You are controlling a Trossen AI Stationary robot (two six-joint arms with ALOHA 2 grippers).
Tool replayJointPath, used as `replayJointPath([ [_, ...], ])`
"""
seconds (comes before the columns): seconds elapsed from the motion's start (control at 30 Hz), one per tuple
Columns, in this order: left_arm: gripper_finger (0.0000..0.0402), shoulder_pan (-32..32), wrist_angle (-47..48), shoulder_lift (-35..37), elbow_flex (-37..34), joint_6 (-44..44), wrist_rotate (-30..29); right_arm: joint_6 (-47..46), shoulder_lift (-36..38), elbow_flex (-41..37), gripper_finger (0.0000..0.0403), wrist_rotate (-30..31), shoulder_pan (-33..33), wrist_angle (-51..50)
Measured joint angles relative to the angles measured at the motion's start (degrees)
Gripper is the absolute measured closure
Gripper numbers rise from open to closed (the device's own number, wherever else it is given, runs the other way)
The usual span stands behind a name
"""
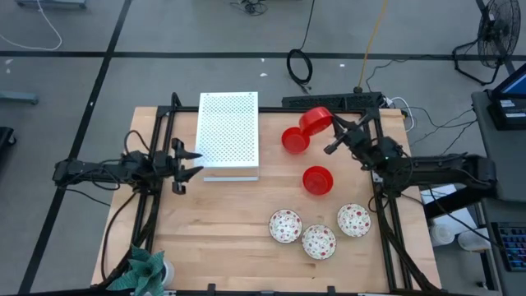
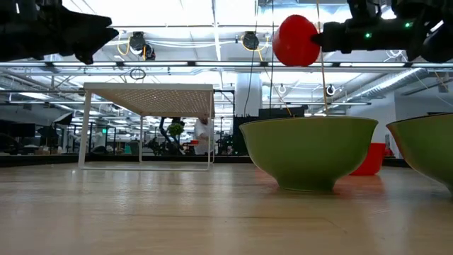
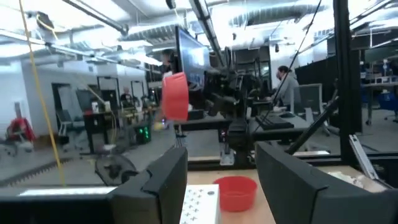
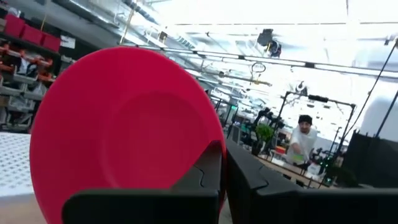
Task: Pick & Place Mini bowls
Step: Put the top right red bowl on the shelf
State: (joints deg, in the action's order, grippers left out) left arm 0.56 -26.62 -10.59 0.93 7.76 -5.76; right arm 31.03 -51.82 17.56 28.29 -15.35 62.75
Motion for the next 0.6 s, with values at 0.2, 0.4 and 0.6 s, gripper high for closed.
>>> replayJointPath([
  [0.2, 0.0208, -0.04, 0.67, -0.02, 0.0, -2.46, -6.81, 2.3, -7.9, 0.97, 0.0403, 0.44, 0.0, 3.47],
  [0.4, 0.0208, -0.26, -3.95, -6.6, 2.12, 0.53, -24.7, 6.73, -14.47, 5.38, 0.0403, 2.03, -0.01, 5.31],
  [0.6, 0.0208, -0.3, -4.02, -29.21, 15.41, 2.49, -27.33, 13.71, -21.38, 11.59, 0.0403, 2.02, 0.94, 7.82],
])
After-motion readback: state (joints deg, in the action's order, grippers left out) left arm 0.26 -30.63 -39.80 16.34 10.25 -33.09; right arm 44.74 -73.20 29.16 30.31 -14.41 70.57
